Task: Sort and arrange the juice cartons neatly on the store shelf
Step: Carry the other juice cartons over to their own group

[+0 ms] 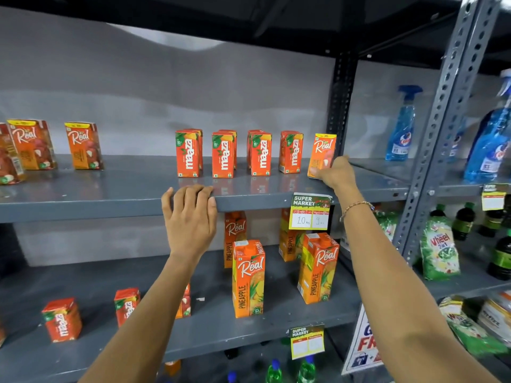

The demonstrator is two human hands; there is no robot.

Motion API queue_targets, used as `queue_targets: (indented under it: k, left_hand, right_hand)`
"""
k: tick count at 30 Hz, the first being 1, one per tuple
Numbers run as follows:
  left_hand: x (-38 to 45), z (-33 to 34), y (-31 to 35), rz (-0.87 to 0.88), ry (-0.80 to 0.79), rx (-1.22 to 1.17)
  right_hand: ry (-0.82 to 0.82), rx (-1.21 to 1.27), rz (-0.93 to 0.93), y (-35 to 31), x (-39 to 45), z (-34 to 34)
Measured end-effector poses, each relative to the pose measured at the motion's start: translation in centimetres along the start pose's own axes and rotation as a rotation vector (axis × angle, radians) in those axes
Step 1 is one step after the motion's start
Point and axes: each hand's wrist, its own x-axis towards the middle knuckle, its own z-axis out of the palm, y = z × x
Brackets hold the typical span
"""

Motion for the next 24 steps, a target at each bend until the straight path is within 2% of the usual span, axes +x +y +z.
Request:
queue_targets:
  k: [3, 6, 11, 15, 19, 22, 24]
  left_hand:
    - [0.0, -0.7, -0.3, 0.023, -0.069, -0.014]
    - [0.0, -1.8, -1.5, 0.123, -0.167, -0.019]
    - [0.0, -4.5, -6.0, 0.253, -0.257, -0.032]
    - [0.3, -7.4, -13.1, 0.128, -0.218, 0.018]
    - [0.4, -10.1, -22.1, 0.024, -0.189, 0.129]
    - [0.8, -11.7, -27.6, -0.021, -0.184, 0.188]
    - [1.0, -12.0, -29.3, 0.027, -0.180, 0.172]
  right_hand:
    - [0.035, 0.022, -0.034, 0.2, -1.1, -0.2]
    - [0.062, 0.142, -0.011, -0.2, -2.5, -0.3]
    - [-0.022, 0.412, -0.017, -3.5, -6.3, 0.6]
    - [-0.159, 0.495, -0.192, -9.1, -12.5, 3.8]
    - [-0.307, 0.540, -0.294, -15.7, -17.7, 11.0]
    - [-0.382, 0.453, -0.347, -20.1, -20.4, 16.3]
    - [-0.408, 0.371, -0.377, -22.7, -21.9, 19.3]
